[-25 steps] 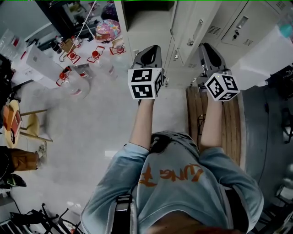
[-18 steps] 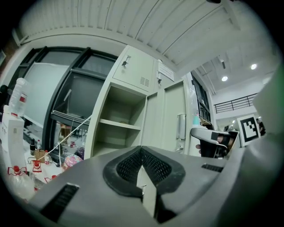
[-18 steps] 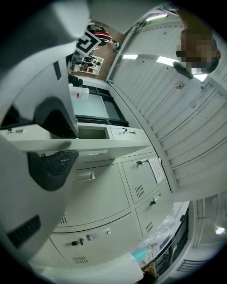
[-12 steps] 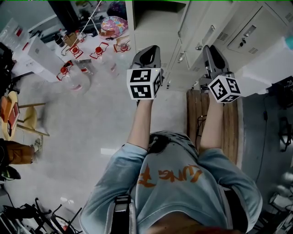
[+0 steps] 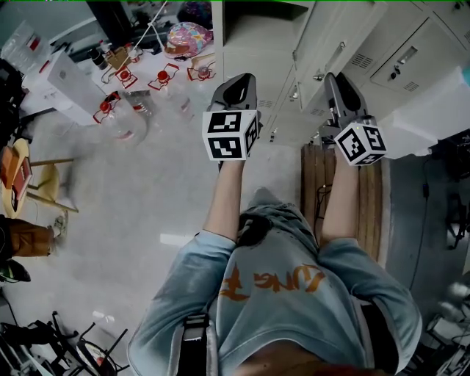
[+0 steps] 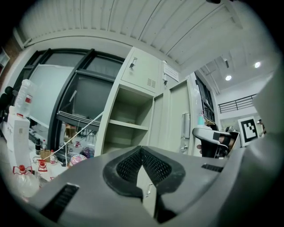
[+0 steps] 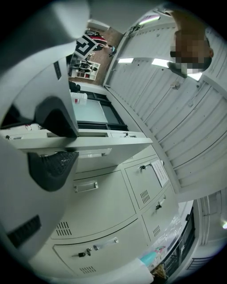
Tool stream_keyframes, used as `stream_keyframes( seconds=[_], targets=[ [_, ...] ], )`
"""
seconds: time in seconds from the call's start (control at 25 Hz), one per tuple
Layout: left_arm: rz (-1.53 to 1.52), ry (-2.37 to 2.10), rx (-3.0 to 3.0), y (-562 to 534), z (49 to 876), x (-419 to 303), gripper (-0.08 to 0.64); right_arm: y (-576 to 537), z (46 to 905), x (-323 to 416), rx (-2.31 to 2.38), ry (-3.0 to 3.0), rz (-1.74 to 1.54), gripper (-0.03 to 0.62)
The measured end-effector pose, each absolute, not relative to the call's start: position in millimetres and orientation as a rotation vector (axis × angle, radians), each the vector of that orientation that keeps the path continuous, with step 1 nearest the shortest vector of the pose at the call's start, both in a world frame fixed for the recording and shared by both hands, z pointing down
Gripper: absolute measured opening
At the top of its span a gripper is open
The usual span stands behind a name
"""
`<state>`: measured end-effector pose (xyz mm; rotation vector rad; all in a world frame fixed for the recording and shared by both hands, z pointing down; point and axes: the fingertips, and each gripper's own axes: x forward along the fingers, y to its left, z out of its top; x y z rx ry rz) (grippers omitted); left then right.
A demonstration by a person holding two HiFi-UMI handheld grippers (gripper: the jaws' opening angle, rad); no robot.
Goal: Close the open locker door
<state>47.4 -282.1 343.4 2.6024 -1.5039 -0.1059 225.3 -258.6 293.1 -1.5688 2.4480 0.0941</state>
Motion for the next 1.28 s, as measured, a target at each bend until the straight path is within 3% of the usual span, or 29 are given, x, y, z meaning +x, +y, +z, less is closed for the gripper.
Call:
stream_keyframes(
  seconds=[0.52, 1.28],
  targets=[
    [-0.129, -1.564, 2.571, -295.8, 336.0, 21.6, 0.021, -275.9, 285.2, 180.4, -1.499, 2.555, 0.162, 0.143],
    [-0.094, -1.659, 2.484, -337.3, 357.9, -23.1, 0.021, -321.8, 286.8, 90.4, -1.365, 2.681, 0.253, 0.140]
  ],
)
